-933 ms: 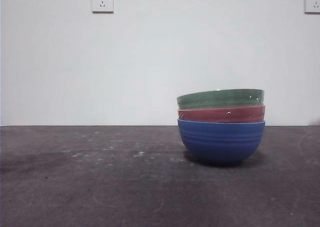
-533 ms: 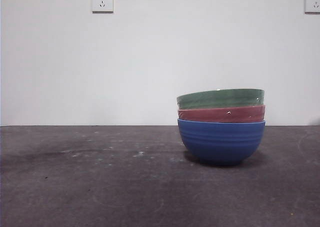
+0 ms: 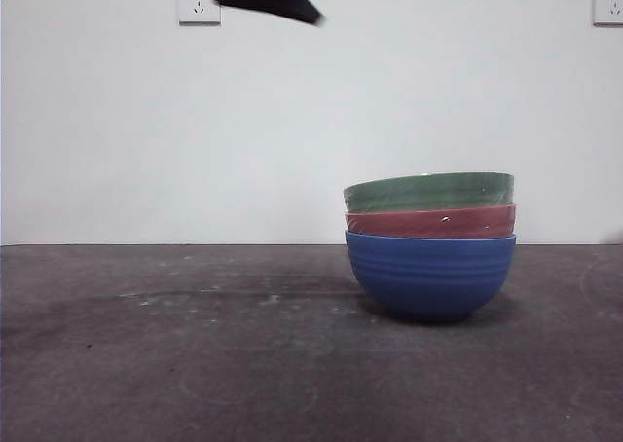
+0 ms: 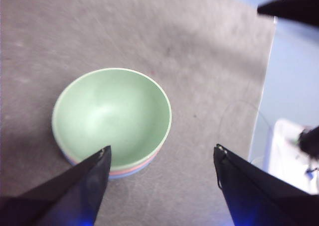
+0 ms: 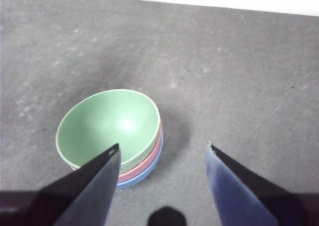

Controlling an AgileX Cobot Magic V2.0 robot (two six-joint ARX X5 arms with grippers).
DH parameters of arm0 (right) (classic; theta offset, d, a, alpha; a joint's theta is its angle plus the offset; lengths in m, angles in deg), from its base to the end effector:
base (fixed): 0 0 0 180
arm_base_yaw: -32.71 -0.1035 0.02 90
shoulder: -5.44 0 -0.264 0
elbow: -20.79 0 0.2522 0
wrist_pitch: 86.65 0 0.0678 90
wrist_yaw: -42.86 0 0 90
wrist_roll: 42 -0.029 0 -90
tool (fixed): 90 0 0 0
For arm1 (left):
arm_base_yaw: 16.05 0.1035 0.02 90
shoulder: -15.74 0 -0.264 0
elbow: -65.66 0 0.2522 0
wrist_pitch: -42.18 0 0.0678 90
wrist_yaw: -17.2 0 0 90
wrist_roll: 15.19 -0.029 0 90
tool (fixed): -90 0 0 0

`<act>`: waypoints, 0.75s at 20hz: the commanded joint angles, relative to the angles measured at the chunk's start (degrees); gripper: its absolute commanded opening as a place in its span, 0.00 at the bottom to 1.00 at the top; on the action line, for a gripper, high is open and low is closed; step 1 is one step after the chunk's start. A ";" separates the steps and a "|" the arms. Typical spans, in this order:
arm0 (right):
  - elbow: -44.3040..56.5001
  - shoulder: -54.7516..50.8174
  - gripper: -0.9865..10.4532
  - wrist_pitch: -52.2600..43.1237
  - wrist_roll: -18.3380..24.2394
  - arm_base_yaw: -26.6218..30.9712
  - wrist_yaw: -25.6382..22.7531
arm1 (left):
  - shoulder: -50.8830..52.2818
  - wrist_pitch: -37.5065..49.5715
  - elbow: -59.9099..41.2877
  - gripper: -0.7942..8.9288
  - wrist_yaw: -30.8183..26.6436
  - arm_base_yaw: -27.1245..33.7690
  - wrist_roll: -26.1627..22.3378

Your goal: Pick up the green bowl on the top,put the green bowl on the left,pick up the red bowl in the middle,put the red bowl on the right

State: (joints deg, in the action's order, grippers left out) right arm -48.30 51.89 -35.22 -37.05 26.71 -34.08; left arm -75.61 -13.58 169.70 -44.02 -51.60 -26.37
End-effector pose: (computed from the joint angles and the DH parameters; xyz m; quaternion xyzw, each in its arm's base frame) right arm 0.1535 0.0227 0.3457 -0.0260 0.2410 0.1709 0.9550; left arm 0.2688 -0.2092 0.3592 0.0983 0.3164 -0.5285 0.7816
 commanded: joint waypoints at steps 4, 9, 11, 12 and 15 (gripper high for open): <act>-0.33 -0.11 0.33 -0.04 -0.61 0.00 -0.15 | -11.41 -2.64 7.61 0.43 -8.02 -6.69 -11.76; -0.33 -0.11 0.33 -0.04 -1.07 0.02 -0.11 | -19.91 -2.34 7.63 0.43 -9.46 -9.44 -14.64; -0.33 -0.11 0.33 0.11 -1.07 0.02 -0.11 | -21.94 -1.64 7.63 0.43 -9.35 -9.51 -14.64; -0.35 -0.11 0.33 0.24 -1.07 0.02 -0.11 | -22.60 -1.36 7.65 0.43 -9.40 -9.51 -14.64; -0.33 -0.11 0.33 0.37 -1.07 0.00 -0.11 | -22.97 -1.31 7.63 0.36 -9.38 -9.51 -16.20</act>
State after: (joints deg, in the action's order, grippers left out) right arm -48.37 51.87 -34.78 -37.71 26.71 -34.10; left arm -98.15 -15.28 177.35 -53.60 -60.96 -41.17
